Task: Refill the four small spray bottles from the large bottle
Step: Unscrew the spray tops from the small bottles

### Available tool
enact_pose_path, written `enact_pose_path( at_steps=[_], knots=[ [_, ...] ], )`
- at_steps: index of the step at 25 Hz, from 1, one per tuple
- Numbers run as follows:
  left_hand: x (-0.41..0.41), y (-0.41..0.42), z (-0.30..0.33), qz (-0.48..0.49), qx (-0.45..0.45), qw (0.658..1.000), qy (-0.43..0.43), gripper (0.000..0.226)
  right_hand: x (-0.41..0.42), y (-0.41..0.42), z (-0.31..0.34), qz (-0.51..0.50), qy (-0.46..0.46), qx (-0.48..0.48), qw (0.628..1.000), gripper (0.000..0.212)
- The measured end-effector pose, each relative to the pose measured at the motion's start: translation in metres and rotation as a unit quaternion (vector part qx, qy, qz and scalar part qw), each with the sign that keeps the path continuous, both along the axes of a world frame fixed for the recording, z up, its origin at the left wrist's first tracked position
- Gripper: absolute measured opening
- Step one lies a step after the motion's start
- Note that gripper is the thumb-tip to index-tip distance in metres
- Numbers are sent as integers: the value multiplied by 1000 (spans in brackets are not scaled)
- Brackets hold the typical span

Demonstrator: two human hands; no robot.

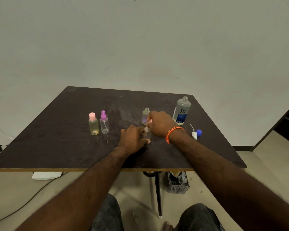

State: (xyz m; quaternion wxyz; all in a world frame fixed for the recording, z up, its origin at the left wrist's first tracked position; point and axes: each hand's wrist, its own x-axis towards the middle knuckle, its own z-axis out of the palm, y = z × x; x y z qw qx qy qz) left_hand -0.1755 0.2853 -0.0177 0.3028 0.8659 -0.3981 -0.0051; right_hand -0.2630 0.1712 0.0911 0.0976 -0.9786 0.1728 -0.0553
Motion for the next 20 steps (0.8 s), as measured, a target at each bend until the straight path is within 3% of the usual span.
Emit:
enact_pose_path(
  at_steps=[5,11,13,15,20],
  knots=[
    [0,1,4,0,-5,1000,8,33,-17,-21,38,-29,-93,37,995,7],
    [-3,1,9,-2,13,1000,15,26,-57,-76,14,-205,-212,58,954,19],
    [-3,1,7,-2,8,1000,13,27,-67,-87,-17,-259,-190,43,946,18],
    [-2,1,5,-5,1,1000,8,27,-68,-92,-44,-294,-119,-47,947,28],
    [3,0,-2,-15,-12,1000,6,26,-64,-99,-75,-265,-49,-172,948,35]
  ],
)
